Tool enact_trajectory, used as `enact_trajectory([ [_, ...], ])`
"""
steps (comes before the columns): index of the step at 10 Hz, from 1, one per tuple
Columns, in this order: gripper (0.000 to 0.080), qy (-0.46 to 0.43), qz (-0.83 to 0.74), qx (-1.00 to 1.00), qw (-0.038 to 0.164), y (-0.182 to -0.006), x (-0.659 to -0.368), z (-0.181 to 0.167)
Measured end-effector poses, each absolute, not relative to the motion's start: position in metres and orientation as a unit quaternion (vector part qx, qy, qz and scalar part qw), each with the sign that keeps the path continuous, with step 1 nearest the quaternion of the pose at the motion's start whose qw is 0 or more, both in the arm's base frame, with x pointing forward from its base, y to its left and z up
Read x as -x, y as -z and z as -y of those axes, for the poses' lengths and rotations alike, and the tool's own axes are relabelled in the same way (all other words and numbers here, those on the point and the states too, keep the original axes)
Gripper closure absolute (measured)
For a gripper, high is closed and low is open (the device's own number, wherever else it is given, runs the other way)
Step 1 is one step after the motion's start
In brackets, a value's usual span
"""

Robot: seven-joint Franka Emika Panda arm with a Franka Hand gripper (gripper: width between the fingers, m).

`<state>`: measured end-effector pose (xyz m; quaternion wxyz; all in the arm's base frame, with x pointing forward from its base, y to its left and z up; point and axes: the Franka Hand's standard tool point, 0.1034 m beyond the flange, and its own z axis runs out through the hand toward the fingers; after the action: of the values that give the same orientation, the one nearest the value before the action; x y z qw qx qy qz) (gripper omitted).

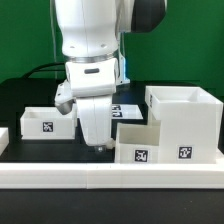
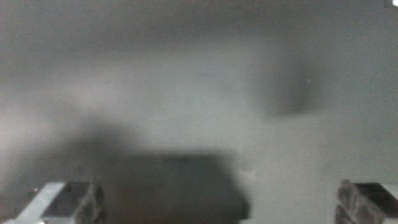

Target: Assemble drawer

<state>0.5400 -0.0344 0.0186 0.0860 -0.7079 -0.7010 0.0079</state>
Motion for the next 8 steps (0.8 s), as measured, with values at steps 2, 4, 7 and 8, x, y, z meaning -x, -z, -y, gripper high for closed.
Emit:
enact_trajectory([
  [2,0.0151,-0.008,0.701,0.708,0.086,-0.019,-0.540,0.035],
  [4,0.0151,-0.007,0.710,0.699,0.086,-0.024,-0.547,0.035],
  [7,0.0151,0.005,0.713,0.697,0.077,-0.038,-0.572,0.033],
  [8,0.0151,0.005,0.706,0.704,0.077,-0.039,-0.573,0.026],
])
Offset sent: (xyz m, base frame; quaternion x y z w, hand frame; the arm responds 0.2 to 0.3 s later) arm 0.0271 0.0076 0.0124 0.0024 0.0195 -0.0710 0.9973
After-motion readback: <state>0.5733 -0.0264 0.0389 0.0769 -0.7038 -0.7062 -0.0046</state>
